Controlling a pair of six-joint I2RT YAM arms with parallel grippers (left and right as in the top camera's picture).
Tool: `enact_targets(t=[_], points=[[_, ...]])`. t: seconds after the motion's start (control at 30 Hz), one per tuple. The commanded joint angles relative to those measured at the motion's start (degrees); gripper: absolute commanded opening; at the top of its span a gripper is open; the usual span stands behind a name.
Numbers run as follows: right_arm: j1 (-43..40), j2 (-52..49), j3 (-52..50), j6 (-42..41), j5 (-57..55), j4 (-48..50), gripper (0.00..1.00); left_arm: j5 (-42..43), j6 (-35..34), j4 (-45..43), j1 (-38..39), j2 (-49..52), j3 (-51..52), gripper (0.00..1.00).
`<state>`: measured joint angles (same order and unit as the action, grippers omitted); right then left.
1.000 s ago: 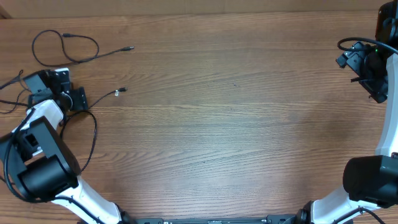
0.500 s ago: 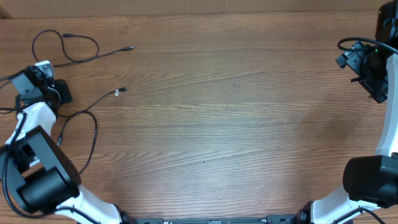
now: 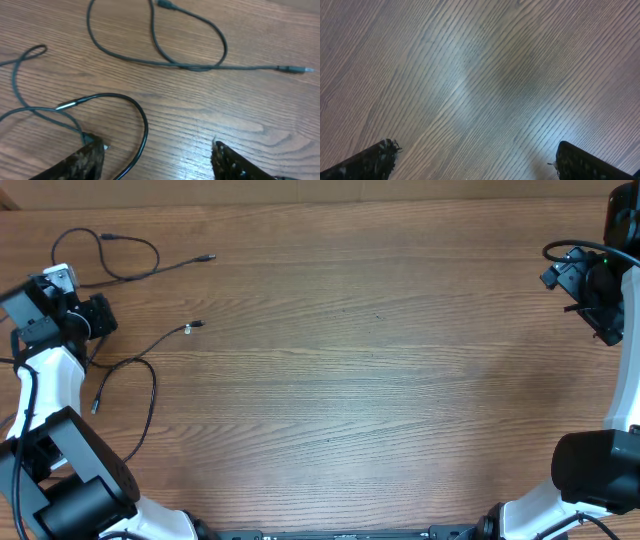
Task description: Untangle cables
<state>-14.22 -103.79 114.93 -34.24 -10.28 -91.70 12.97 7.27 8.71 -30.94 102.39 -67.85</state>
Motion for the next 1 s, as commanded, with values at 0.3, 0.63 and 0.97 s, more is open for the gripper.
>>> enact_targets(t=[0.3,0.63,0.97], points=[[-0.1,0.1,-0.2,0.2,0.0,0.1,1.00,1.8,10.6,-3.9,-0.3,10.8,-0.9,0.63],[-0.1,0.1,-0.2,0.2,0.0,0.1,1.00,1.4,11.0,-5.0,-1.0,14.9,-0.9,0.57],[-0.1,0.1,-0.2,0.2,0.0,0.1,1.00,1.9,13.8,-5.9,-3.4,16.1,-0.9,0.59]])
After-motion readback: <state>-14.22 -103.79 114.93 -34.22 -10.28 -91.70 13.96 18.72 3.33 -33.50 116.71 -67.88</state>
